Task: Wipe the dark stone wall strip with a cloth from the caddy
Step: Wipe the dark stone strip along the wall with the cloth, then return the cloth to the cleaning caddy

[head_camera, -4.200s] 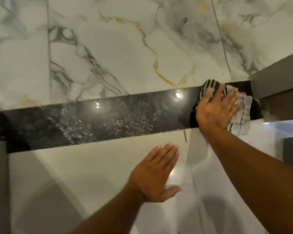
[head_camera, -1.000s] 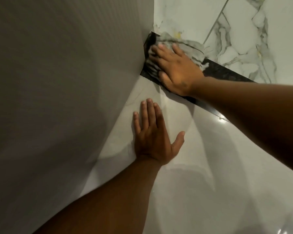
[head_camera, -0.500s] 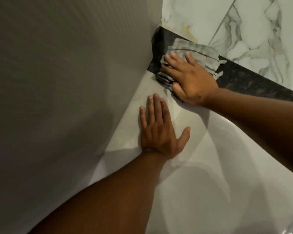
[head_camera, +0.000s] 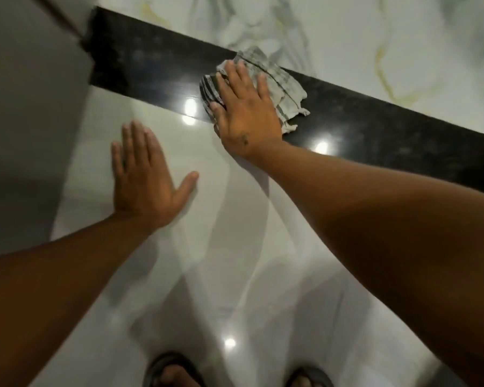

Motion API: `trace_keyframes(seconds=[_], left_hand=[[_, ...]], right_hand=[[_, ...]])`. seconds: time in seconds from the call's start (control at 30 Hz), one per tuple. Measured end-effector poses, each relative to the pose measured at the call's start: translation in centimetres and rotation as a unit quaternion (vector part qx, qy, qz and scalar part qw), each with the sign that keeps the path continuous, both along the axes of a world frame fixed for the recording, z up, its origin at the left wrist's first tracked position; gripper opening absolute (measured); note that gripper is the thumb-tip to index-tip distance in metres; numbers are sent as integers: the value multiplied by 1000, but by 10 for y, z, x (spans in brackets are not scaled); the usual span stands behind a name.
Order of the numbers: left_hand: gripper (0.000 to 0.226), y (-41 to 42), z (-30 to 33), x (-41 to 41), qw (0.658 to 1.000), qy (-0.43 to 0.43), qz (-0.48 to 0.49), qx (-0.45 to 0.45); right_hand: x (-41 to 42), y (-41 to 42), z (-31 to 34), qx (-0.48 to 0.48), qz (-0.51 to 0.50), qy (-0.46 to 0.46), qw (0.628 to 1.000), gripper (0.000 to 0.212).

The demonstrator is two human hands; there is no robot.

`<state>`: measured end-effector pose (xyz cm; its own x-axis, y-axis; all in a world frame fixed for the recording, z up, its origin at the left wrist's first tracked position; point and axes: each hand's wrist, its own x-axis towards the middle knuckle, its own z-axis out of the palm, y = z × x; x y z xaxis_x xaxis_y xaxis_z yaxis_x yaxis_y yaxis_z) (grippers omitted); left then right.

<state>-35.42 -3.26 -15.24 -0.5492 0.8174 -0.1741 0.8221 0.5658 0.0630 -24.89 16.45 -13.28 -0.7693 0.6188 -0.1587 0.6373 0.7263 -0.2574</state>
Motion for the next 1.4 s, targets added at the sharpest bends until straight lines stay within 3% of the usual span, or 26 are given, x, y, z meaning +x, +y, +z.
trace_keyframes(seconds=[0.2,0.33,0.5,0.6,0.67,0.77,0.9,1.0,1.07,1.17,1.3,1.4], left_hand=[[114,55,3,122,981,-40,-190,-10],[112,94,0,219,945,-68,-319,2],[109,126,-3,280,924,-92,-371,23],[109,112,39,307,911,-83,-403,19],[110,90,105,356,881,-102,-461,-38],[113,75,98,362,889,-94,-445,-62],[112,91,102,361,888,-89,-449,-49],[112,92,115,371,874,-80,-477,-47],[110,77,137,399,852,-90,-513,-54],[109,61,143,418,843,-82,-528,-63],[99,46,134,429,838,-52,-538,-77],[92,39,125,425,836,-29,-541,-88]], right_hand=[[164,26,-8,10,-186,6,983,59],[267,47,-4,20,-342,-11,939,58],[354,67,-3,16,-461,8,887,70],[397,53,41,-39,-492,58,868,55],[454,11,108,-100,-573,124,804,45],[450,-26,114,-178,-618,236,729,31],[457,-68,141,-277,-662,388,578,15],[493,-119,185,-284,-685,417,526,14],[534,-161,215,-238,-726,379,522,13],[558,-198,204,-191,-759,274,559,20],[537,-213,157,-174,-714,234,636,32],[503,-219,129,-151,-657,189,714,49]])
